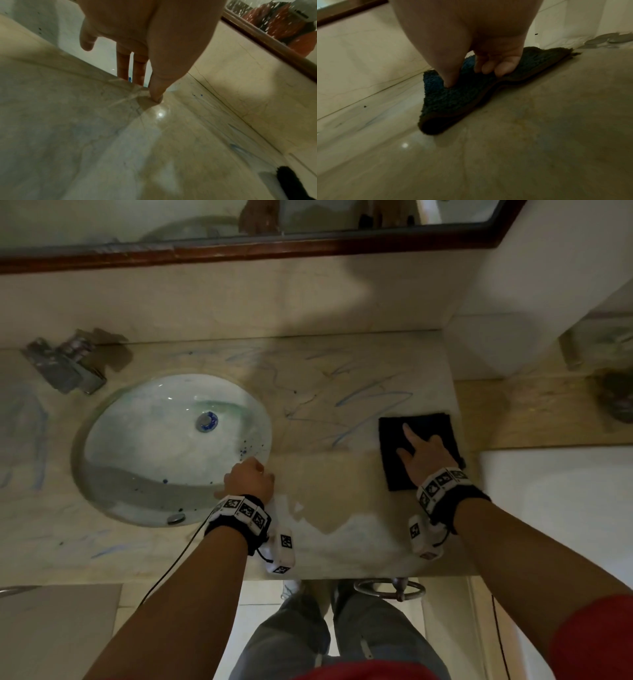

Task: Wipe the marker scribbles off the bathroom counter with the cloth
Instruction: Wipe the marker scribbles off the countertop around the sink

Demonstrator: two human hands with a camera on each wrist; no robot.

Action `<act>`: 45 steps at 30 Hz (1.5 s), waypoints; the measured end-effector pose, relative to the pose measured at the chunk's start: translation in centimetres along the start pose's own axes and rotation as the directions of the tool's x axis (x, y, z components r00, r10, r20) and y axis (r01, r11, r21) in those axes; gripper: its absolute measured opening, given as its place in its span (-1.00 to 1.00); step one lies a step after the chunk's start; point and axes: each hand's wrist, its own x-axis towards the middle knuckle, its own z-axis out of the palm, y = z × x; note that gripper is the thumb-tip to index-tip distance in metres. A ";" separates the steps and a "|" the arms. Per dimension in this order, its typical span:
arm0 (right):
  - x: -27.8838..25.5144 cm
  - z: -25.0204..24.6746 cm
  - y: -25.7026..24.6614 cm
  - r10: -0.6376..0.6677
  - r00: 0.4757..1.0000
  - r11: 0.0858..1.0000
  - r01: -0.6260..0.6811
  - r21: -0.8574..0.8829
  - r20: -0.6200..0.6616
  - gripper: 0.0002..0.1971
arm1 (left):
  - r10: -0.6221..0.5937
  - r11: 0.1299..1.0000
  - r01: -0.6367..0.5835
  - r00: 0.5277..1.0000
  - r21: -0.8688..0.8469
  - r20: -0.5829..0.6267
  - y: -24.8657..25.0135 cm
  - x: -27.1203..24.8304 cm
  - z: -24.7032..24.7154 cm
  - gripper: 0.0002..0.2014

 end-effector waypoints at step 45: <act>-10.6 13.6 -17.2 -0.654 0.754 0.691 0.627 -0.360 0.060 -0.44 | 0.098 0.995 -0.094 0.989 -0.037 0.109 -8.1 -0.6 -2.2 -0.80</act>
